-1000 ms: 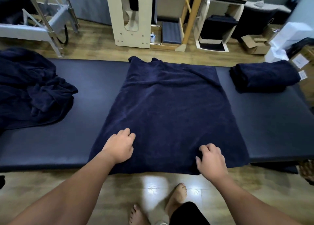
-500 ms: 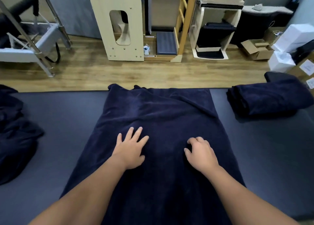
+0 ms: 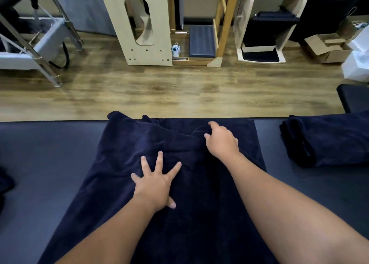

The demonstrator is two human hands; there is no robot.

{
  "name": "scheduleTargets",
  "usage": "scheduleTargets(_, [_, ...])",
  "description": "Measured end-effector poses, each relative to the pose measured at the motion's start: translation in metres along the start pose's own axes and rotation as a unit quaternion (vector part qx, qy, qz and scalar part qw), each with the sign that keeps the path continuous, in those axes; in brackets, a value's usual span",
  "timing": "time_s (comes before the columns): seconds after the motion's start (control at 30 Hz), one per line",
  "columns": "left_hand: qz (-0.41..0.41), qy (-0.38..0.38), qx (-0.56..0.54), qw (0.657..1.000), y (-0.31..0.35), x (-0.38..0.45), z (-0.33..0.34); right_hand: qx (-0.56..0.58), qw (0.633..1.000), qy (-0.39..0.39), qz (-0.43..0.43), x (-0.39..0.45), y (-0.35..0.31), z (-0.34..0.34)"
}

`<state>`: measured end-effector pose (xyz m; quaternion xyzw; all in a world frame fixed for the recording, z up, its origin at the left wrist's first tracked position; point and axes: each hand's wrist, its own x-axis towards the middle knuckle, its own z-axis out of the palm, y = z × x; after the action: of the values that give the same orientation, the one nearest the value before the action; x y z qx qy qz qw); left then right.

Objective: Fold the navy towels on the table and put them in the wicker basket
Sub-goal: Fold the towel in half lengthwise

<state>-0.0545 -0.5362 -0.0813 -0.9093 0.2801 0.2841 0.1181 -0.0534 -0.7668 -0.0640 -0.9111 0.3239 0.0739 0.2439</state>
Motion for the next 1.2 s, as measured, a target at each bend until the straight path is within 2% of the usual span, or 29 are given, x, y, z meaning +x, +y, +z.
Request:
scheduleTargets(0.1, [-0.004, 0.005, -0.003, 1.0, 0.003, 0.0, 0.002, 0.034, 0.995, -0.072, 0.056, 0.022, -0.009, 0.002])
scheduleTargets(0.17, [-0.002, 0.009, 0.001, 1.0, 0.002, -0.002, 0.003, 0.045, 0.993, -0.085, 0.064, 0.03, -0.011, -0.001])
scheduleTargets(0.2, [0.001, 0.016, 0.007, 1.0, 0.001, -0.002, 0.003, 0.044, 0.995, -0.064, 0.064, 0.032, -0.011, -0.006])
scheduleTargets(0.27, [0.008, 0.033, 0.017, 0.999, -0.002, -0.003, 0.003, 0.042, 0.995, 0.048, 0.079, 0.042, -0.005, -0.02])
scheduleTargets(0.33, [0.016, 0.042, 0.006, 0.999, -0.006, -0.004, 0.002, 0.05, 0.973, 0.184, 0.126, 0.055, 0.008, -0.039])
scheduleTargets(0.37, [0.022, 0.046, -0.013, 0.999, -0.01, -0.004, 0.003, 0.049, 0.961, 0.226, 0.153, 0.062, 0.014, -0.048])
scheduleTargets(0.4, [0.031, 0.056, -0.037, 0.997, -0.014, -0.004, 0.003, 0.037, 0.954, 0.241, 0.177, 0.067, 0.019, -0.053])
scheduleTargets(0.47, [0.054, 0.121, -0.091, 0.987, -0.023, -0.003, -0.001, -0.037, 0.958, 0.211, 0.193, 0.068, 0.022, -0.051])
scheduleTargets(0.57, [0.022, 0.273, -0.173, 0.946, -0.049, 0.016, -0.011, -0.139, 0.975, 0.147, 0.097, 0.05, 0.01, -0.023])
scheduleTargets(0.63, [-0.012, 0.314, -0.232, 0.921, -0.073, 0.04, -0.03, -0.136, 0.986, 0.097, -0.013, 0.034, -0.003, 0.001])
scheduleTargets(0.7, [-0.045, 0.318, -0.21, 0.923, -0.102, 0.065, -0.051, -0.13, 0.983, 0.063, -0.109, 0.023, -0.016, 0.023])
scheduleTargets(0.73, [-0.051, 0.316, -0.173, 0.932, -0.117, 0.078, -0.061, -0.124, 0.982, 0.059, -0.129, 0.022, -0.023, 0.031])
scheduleTargets(0.77, [-0.052, 0.297, -0.14, 0.943, -0.131, 0.088, -0.07, -0.107, 0.985, 0.061, -0.125, 0.024, -0.029, 0.035])
scheduleTargets(0.83, [-0.057, 0.209, -0.076, 0.973, -0.154, 0.103, -0.086, -0.077, 0.991, 0.067, -0.089, 0.033, -0.038, 0.035])
scheduleTargets(0.9, [-0.071, 0.137, 0.005, 0.988, -0.17, 0.114, -0.093, -0.109, 0.99, 0.033, -0.078, 0.044, -0.043, 0.031])
scheduleTargets(0.97, [-0.079, 0.116, 0.06, 0.988, -0.18, 0.119, -0.097, -0.148, 0.986, -0.014, -0.08, 0.051, -0.047, 0.023])
scheduleTargets(1.03, [-0.087, 0.114, 0.063, 0.988, -0.189, 0.123, -0.098, -0.183, 0.979, -0.023, -0.089, 0.056, -0.05, 0.017])
scheduleTargets(1.1, [-0.051, 0.122, 0.043, 0.99, -0.197, 0.13, -0.099, -0.196, 0.977, 0.003, -0.087, 0.06, -0.05, 0.012])
scheduleTargets(1.13, [-0.026, 0.129, -0.009, 0.991, -0.202, 0.134, -0.099, -0.183, 0.979, 0.037, -0.078, 0.06, -0.049, 0.009])
scheduleTargets(1.17, [-0.001, 0.132, -0.107, 0.985, -0.207, 0.136, -0.102, -0.159, 0.982, 0.083, -0.061, 0.061, -0.049, 0.005])
scheduleTargets(1.2, [0.02, 0.12, -0.248, 0.961, -0.21, 0.136, -0.107, -0.13, 0.982, 0.132, -0.036, 0.063, -0.048, 0.002])
